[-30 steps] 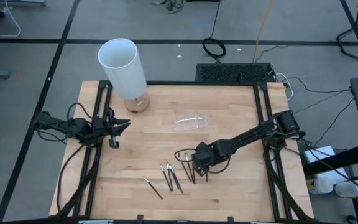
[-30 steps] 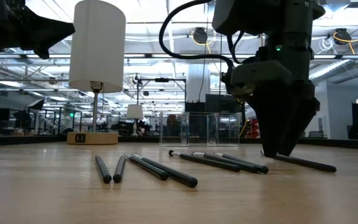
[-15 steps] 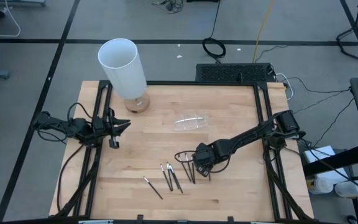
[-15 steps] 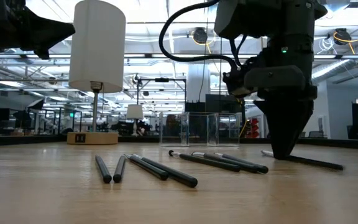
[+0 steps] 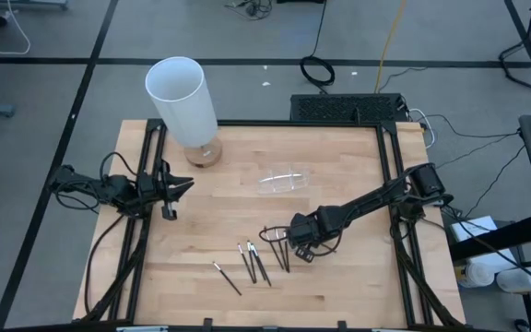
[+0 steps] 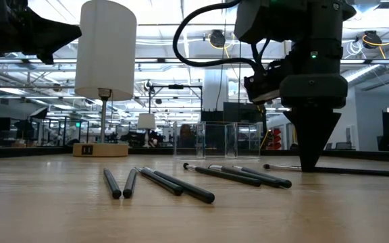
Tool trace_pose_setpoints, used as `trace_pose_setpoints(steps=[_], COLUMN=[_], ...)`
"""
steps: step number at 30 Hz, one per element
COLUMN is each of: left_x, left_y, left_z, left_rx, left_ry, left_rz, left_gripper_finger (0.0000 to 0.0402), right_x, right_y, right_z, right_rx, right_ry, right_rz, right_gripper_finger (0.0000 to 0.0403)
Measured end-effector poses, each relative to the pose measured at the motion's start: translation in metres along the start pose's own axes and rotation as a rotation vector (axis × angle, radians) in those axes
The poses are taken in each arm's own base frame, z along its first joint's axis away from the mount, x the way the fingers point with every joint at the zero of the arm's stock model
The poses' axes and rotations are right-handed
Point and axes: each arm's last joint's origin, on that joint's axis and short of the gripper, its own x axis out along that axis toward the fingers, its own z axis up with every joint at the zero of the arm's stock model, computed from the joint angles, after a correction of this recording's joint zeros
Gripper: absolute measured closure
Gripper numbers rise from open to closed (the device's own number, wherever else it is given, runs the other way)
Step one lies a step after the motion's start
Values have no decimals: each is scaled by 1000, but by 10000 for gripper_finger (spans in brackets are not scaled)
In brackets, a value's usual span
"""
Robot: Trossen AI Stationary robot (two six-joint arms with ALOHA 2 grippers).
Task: Put items in baskets/containers
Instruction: Put the black eyeshadow brush into the transparent organizer
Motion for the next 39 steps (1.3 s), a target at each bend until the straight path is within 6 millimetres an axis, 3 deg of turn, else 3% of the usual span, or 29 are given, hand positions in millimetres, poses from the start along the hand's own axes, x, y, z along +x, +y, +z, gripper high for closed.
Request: trace_pose_setpoints(steps=[9,25,31,39], left_x=[0,0,0,0], left_y=[0,0,0,0], left_z=[0,0,-1,-1], left_rx=[12,12,16,20], left_ry=[0,0,6,7], left_rz=[0,1,0,0], left_gripper_finger=[341,341,341,341], right_x=[11,-35,-64,-136], right_y=[-6,-4,-2,-12], right_z=[-7,1,7,13], right_rx=[14,-3,-50,-184], right_ry=[2,-219,-399,-908], right_rz=[3,107,186,182], right_gripper_finger=[401,403,403,403])
